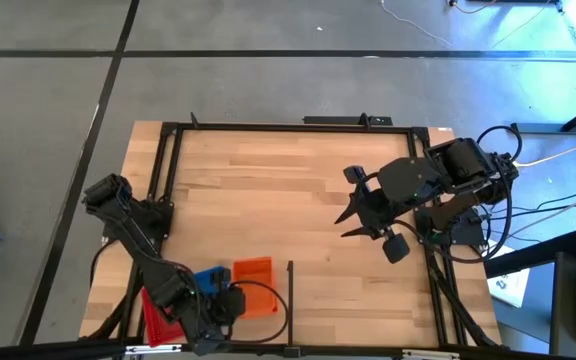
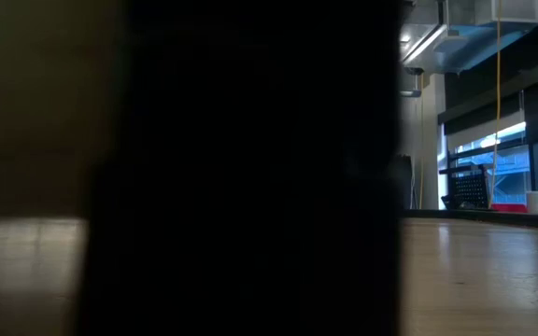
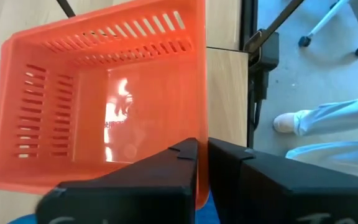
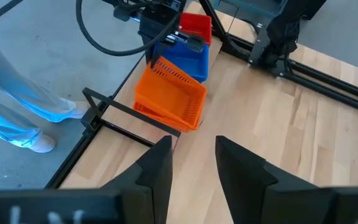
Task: Stack baskets on shelf by color
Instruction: Stack the orange bin on top of the orange bin on the shelf
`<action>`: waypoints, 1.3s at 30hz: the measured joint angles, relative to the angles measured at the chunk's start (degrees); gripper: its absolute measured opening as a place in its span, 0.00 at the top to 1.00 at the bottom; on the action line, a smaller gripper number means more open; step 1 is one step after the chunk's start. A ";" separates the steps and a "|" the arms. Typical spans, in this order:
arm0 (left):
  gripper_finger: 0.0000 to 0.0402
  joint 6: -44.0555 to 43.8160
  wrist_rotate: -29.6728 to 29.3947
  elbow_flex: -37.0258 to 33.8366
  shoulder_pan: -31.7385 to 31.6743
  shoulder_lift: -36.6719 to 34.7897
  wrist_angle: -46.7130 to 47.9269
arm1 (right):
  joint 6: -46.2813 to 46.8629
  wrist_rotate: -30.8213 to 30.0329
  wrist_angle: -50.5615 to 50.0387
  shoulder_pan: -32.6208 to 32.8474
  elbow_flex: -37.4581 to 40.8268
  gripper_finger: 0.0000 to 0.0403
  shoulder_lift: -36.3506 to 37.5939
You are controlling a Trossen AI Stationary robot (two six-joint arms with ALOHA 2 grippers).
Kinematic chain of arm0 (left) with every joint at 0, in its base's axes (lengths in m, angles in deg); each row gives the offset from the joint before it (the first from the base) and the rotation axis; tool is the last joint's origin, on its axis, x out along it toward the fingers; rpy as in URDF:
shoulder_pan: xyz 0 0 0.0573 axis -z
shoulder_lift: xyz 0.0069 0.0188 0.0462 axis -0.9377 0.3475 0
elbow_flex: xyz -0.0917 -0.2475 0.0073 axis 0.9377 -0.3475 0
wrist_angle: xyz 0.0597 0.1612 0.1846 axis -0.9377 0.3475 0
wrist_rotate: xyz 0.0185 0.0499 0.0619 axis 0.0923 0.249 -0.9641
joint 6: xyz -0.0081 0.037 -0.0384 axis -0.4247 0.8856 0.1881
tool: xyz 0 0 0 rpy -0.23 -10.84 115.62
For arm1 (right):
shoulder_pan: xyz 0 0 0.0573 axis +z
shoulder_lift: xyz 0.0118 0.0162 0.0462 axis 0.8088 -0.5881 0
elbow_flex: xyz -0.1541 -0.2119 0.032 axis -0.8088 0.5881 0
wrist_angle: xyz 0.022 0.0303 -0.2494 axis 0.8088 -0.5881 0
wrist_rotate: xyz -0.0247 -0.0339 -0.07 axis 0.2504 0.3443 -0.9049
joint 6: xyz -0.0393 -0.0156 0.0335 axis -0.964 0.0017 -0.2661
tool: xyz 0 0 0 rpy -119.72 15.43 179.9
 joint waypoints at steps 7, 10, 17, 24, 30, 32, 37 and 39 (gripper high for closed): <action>0.86 -1.64 0.12 0.00 -0.31 0.00 -0.07 | 0.02 0.00 0.02 0.00 0.00 0.69 0.00; 0.83 -2.68 0.25 0.00 -0.60 0.00 -0.22 | 0.02 0.00 0.04 0.00 0.00 0.69 0.00; 0.82 -2.69 3.02 0.00 -1.14 0.00 -3.13 | 0.02 0.00 0.04 0.00 0.00 0.69 0.00; 0.82 -2.60 4.73 0.02 -1.46 0.00 -3.27 | -0.04 0.00 0.08 0.00 0.00 0.69 0.00; 0.94 -1.53 5.02 0.02 -2.09 0.00 -2.65 | -0.15 0.00 0.09 0.00 0.00 0.69 0.00; 0.98 -1.30 5.46 0.02 -2.10 0.00 -2.66 | -0.18 0.00 0.09 -0.02 0.00 0.69 0.00; 0.99 -1.22 5.62 0.02 -2.10 0.00 -3.91 | -0.18 0.00 0.07 -0.02 0.00 0.69 0.00; 0.99 -1.22 5.34 0.02 -2.10 0.00 -3.89 | -0.18 0.00 0.09 -0.02 0.00 0.69 0.00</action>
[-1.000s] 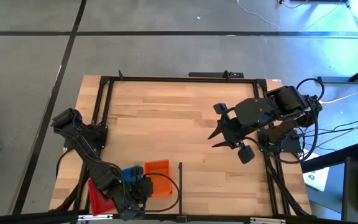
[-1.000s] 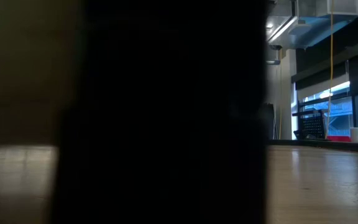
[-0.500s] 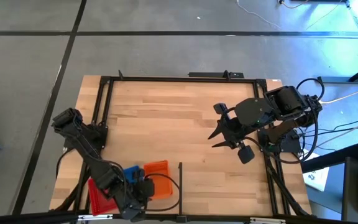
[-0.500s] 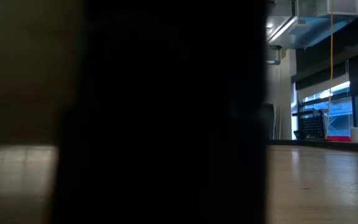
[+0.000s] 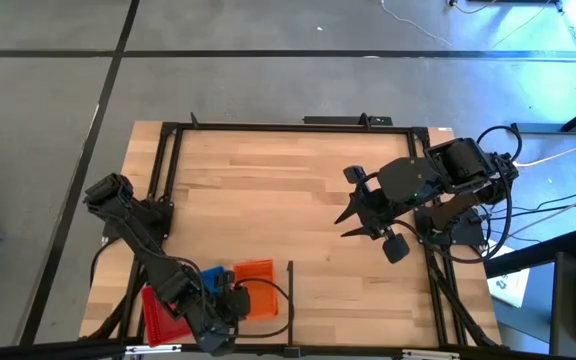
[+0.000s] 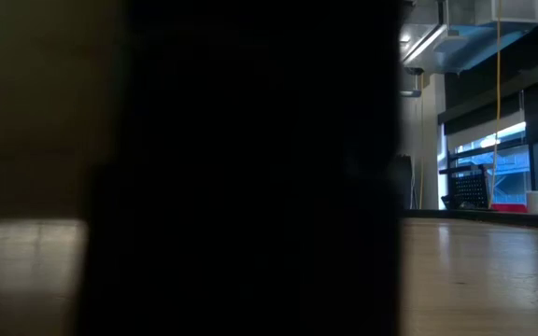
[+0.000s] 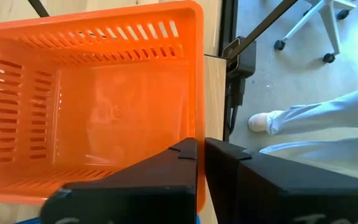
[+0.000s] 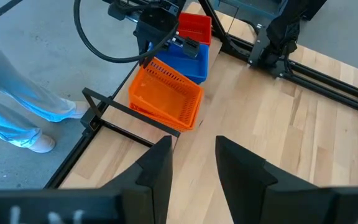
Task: Stack baskets on shelf by color
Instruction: Stack the orange bin on top of the orange bin on the shelf
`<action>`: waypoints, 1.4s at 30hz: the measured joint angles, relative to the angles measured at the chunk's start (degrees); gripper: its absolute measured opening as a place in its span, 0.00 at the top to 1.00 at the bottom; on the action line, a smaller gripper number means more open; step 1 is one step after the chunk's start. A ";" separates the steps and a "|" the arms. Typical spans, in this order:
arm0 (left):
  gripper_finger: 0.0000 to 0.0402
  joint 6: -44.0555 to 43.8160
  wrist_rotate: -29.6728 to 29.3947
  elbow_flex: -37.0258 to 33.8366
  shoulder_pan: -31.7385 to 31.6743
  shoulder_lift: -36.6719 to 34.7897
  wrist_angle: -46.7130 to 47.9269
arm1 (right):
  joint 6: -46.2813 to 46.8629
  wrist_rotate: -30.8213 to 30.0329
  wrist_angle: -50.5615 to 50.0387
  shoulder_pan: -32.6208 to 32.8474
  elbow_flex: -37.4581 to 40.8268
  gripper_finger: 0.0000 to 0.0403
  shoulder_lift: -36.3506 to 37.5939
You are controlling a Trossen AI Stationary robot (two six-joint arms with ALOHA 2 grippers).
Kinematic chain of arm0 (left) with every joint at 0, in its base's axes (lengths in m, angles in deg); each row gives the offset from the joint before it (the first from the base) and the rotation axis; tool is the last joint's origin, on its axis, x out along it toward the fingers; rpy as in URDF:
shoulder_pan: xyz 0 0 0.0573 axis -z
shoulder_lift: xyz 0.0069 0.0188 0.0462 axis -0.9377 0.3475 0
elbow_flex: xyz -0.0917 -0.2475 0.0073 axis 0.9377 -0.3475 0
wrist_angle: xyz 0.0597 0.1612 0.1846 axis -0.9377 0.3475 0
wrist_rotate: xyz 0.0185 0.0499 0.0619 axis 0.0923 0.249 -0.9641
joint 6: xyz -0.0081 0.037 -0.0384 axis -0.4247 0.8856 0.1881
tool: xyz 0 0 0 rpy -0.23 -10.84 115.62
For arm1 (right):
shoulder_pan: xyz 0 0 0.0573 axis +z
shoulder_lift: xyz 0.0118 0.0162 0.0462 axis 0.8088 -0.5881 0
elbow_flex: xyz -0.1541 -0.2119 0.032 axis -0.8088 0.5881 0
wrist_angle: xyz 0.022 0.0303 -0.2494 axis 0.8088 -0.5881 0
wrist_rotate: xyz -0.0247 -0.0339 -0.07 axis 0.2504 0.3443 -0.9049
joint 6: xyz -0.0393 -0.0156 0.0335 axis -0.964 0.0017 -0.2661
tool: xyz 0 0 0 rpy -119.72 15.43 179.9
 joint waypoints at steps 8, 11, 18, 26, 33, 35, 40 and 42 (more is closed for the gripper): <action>1.00 2.07 -0.93 0.59 0.00 0.00 1.25 | -0.02 0.00 -0.04 0.00 0.00 0.69 0.00; 1.00 3.10 -1.02 4.09 0.00 0.00 4.93 | -1.10 0.00 -0.12 0.00 0.01 0.69 0.00; 1.00 3.17 -3.00 9.50 -0.37 -0.02 13.53 | -1.29 0.00 -0.52 0.00 0.02 0.69 0.00; 1.00 4.92 -5.39 9.53 -0.58 -0.02 13.57 | -1.29 0.02 -0.55 0.00 0.02 0.69 0.00; 1.00 5.98 -4.29 9.53 -0.72 -0.02 13.53 | -1.31 0.02 -1.16 0.00 0.02 0.69 0.00; 1.00 6.14 -4.23 9.53 -1.01 0.03 13.55 | -1.31 0.02 -1.15 0.00 0.02 0.69 0.00; 1.00 7.57 -3.62 9.66 -1.40 1.15 13.35 | -1.31 0.03 -1.15 0.00 0.02 0.69 0.00; 1.00 7.78 -2.28 9.62 -1.77 2.07 13.48 | -1.31 0.04 -1.14 0.00 0.02 0.69 -0.01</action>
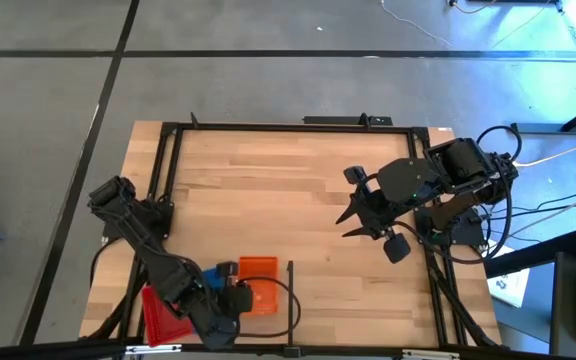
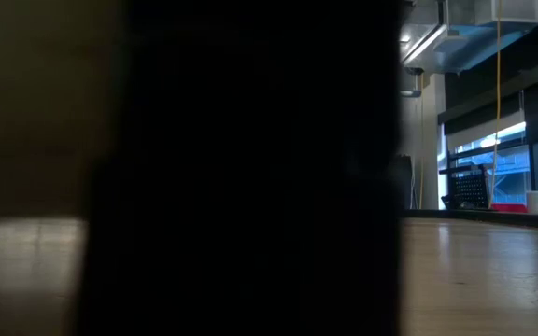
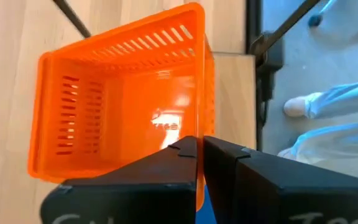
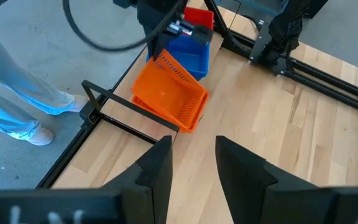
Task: Stack baskets on shelf by color
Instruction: Stack the orange bin on top of the orange bin on the shelf
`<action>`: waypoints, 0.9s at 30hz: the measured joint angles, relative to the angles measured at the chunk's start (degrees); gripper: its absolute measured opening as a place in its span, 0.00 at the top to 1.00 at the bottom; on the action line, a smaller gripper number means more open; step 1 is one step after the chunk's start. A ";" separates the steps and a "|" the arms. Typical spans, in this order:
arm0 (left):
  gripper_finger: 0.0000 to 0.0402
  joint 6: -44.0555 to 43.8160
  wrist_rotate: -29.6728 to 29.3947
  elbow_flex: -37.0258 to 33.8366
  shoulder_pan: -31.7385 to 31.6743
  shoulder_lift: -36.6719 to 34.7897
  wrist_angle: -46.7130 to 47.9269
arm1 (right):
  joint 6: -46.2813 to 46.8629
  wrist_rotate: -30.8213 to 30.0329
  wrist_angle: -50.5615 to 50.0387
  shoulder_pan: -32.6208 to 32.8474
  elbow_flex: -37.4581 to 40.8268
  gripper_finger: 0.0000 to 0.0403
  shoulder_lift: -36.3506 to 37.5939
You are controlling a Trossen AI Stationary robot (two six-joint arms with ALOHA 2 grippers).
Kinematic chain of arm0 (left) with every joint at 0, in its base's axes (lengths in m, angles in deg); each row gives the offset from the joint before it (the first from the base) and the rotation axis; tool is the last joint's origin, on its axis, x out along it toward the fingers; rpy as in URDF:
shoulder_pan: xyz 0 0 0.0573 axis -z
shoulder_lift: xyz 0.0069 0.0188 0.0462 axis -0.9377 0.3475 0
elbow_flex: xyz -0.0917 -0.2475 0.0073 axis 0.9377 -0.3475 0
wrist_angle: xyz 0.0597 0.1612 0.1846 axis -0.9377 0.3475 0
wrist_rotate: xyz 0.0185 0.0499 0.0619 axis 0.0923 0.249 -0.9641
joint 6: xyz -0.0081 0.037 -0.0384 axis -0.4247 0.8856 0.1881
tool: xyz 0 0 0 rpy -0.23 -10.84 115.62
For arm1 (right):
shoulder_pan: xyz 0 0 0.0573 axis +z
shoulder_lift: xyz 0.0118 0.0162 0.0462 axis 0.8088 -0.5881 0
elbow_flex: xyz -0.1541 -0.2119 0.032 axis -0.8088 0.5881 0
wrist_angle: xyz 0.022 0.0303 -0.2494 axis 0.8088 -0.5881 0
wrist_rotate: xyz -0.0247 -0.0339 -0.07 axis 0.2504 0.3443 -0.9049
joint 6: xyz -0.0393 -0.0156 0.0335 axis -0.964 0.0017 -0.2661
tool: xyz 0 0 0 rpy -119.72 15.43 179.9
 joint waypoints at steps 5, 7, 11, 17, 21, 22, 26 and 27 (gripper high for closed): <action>1.00 0.07 2.03 -0.05 -0.20 2.10 -0.23 | 0.00 0.02 0.01 0.00 0.00 0.69 -0.01; 1.00 0.03 3.48 -0.05 -0.28 3.08 -0.40 | 0.00 0.02 0.01 0.01 0.00 0.69 -0.01; 0.96 -0.35 5.01 0.02 -0.37 3.95 -1.21 | -0.05 0.07 0.01 0.00 0.00 0.69 -0.01; 0.91 -0.65 6.74 -0.09 -1.22 3.39 -1.77 | -0.20 0.07 0.01 0.00 0.00 0.69 -0.01; 0.91 -0.65 10.49 -0.09 -2.08 2.77 -3.28 | -0.20 0.07 -0.01 0.02 0.00 0.69 -0.01; 0.91 -0.65 11.89 -0.09 -2.38 2.72 -3.43 | -0.20 0.08 0.01 0.00 0.00 0.69 -0.01; 0.91 -0.33 15.69 -0.09 -3.39 2.72 -3.45 | -0.20 0.09 -0.01 0.00 0.00 0.69 -0.01; 0.91 -0.32 16.16 -0.09 -3.64 2.72 -3.49 | -0.20 0.09 0.01 0.00 0.00 0.69 -0.01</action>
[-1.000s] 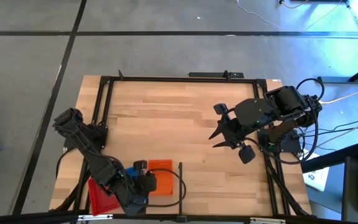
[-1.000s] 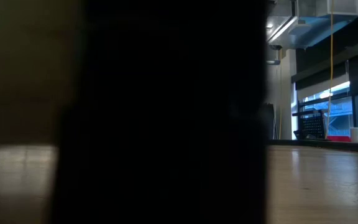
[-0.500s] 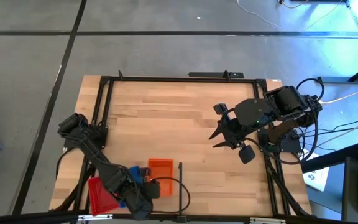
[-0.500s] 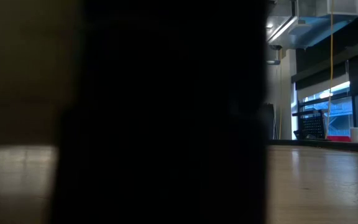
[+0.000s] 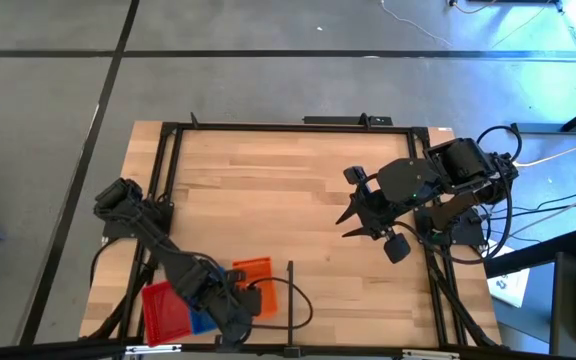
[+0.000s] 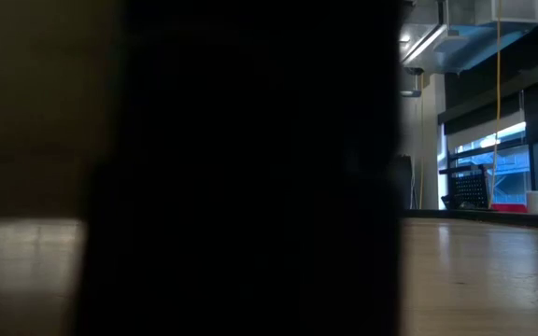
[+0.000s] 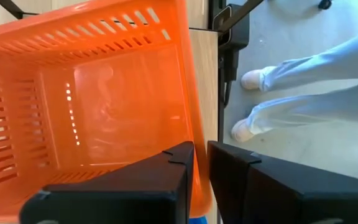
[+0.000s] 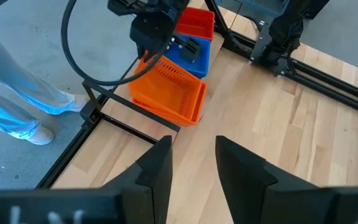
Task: Stack baskets on shelf by color
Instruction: Stack the orange bin on top of the orange bin on the shelf
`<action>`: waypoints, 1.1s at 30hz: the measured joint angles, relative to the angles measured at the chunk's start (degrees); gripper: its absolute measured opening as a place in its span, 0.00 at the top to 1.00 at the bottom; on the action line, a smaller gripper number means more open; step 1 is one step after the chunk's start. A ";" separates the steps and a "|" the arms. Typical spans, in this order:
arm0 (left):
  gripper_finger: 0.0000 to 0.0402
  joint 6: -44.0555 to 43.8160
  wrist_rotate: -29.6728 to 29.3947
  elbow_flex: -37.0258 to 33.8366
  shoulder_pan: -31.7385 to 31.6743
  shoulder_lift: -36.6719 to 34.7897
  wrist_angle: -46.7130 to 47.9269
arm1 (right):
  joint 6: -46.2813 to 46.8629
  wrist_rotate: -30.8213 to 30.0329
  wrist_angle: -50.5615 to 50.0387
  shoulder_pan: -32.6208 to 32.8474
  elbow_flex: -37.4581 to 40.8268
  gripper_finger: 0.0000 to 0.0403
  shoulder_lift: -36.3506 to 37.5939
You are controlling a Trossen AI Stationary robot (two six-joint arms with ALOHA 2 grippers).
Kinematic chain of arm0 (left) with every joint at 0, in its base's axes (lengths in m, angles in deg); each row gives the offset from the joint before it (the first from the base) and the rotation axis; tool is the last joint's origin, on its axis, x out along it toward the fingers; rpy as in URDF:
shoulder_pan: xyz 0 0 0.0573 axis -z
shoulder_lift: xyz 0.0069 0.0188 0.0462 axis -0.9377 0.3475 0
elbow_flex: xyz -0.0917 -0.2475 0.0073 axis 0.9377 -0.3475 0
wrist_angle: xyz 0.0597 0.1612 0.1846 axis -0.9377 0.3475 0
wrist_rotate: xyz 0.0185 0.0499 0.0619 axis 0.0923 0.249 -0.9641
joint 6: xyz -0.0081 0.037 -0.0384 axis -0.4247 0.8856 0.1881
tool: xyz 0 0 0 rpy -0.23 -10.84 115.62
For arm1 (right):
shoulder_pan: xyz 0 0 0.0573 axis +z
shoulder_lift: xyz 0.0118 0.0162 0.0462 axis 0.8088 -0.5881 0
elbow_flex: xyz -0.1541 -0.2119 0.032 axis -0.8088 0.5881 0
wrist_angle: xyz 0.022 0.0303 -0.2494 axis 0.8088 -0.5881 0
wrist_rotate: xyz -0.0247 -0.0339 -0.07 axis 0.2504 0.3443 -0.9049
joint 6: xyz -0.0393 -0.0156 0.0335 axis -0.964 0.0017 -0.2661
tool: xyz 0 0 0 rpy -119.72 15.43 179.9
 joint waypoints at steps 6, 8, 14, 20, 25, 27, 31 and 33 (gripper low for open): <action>0.90 1.37 0.31 0.00 -0.62 0.00 0.44 | 0.00 0.00 0.00 0.00 0.00 0.69 0.00; 0.90 1.05 0.40 0.00 -0.60 0.00 0.52 | 0.00 0.00 0.00 0.00 0.00 0.69 0.00; 0.90 0.24 0.02 4.39 -0.60 -0.11 4.63 | 0.00 0.00 0.00 0.00 0.00 0.69 0.00; 0.90 0.74 -2.92 7.26 -0.43 -0.20 8.25 | 0.02 0.00 -0.01 0.00 0.00 0.69 0.00; 0.91 2.90 -1.76 7.28 -0.50 -0.15 6.62 | 0.02 0.00 0.00 0.00 0.00 0.69 0.00; 0.93 3.67 -1.69 7.28 -0.72 -0.15 6.04 | 0.02 0.00 -0.02 0.02 0.00 0.69 0.00; 0.99 6.86 -1.24 7.28 -0.87 -0.15 2.52 | 0.02 0.00 0.00 0.01 0.00 0.69 0.00; 0.99 7.71 0.12 7.28 -0.86 -0.13 2.25 | 0.02 0.00 -0.01 0.00 0.00 0.69 0.00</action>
